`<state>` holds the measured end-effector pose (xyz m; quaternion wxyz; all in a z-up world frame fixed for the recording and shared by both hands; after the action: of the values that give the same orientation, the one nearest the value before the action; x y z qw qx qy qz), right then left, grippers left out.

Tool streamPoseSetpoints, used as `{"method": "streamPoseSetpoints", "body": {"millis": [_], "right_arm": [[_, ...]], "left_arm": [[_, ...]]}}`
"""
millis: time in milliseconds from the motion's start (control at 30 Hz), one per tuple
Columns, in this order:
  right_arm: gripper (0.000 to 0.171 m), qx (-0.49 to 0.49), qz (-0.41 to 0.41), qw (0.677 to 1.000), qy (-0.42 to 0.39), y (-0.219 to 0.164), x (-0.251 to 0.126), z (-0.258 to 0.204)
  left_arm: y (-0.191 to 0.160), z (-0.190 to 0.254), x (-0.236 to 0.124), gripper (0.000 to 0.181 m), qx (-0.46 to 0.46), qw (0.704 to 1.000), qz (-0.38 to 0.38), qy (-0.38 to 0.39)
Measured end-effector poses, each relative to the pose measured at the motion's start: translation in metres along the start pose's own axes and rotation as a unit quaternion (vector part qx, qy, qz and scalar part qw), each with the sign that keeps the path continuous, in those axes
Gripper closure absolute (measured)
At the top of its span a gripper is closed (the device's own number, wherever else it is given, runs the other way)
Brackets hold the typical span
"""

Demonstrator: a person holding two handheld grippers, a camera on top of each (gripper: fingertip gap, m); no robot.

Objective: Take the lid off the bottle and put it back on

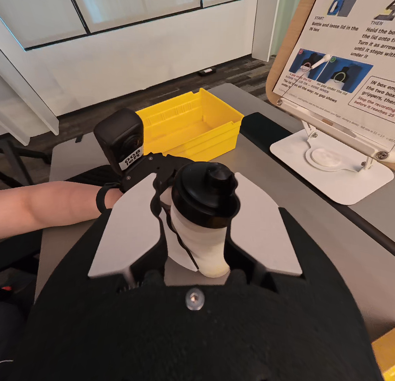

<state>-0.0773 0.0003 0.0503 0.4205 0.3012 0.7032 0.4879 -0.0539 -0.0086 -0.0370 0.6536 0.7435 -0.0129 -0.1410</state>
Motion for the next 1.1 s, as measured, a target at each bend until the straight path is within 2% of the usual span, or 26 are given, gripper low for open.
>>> {"method": "streamPoseSetpoints", "body": {"millis": [100,233,333,433,500,800,967,1100], "right_arm": [[0.108,-0.007,0.006,1.000,0.004,0.000,0.000,-0.001],[0.114,-0.063,0.019,0.998,-0.007,0.002,-0.001,-0.006],[0.131,-0.124,0.022,0.991,-0.047,0.003,-0.004,-0.005],[0.133,-0.162,0.021,0.984,-0.064,0.002,-0.005,-0.006],[0.148,-0.163,0.034,0.984,-0.065,0.005,-0.007,-0.006],[0.148,-0.090,0.022,0.996,-0.018,0.015,-0.005,-0.006],[0.147,-0.118,-0.034,0.992,-0.034,0.005,0.000,0.000],[0.147,-0.108,-0.030,0.993,-0.027,0.005,0.000,-0.001]], "left_arm": [[0.000,-0.001,0.000,0.092,0.001,1.000,0.000,0.005],[0.000,-0.002,0.000,0.092,0.003,1.000,-0.001,0.009],[0.000,-0.003,-0.001,0.092,0.005,1.000,0.002,0.012],[0.000,-0.003,0.000,0.092,0.007,1.000,0.000,0.014],[0.000,-0.002,0.000,0.092,0.008,1.000,0.000,0.011],[0.000,-0.002,0.000,0.092,0.007,1.000,-0.003,0.010],[0.000,-0.002,0.000,0.092,0.007,1.000,-0.004,0.008],[0.000,-0.002,0.000,0.092,0.010,1.000,-0.005,0.007]]}}
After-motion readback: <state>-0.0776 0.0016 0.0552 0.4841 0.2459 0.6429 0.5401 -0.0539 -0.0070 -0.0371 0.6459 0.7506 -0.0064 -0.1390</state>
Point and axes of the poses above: each gripper's, where its closed fingertips meet, x out along the fingers, y out of its top, z = x × y across the jaws, the point moved 1 cm from there along -x, back along the fingers, and after that the axes turned 3 degrees about x, right-handed, at the moved point
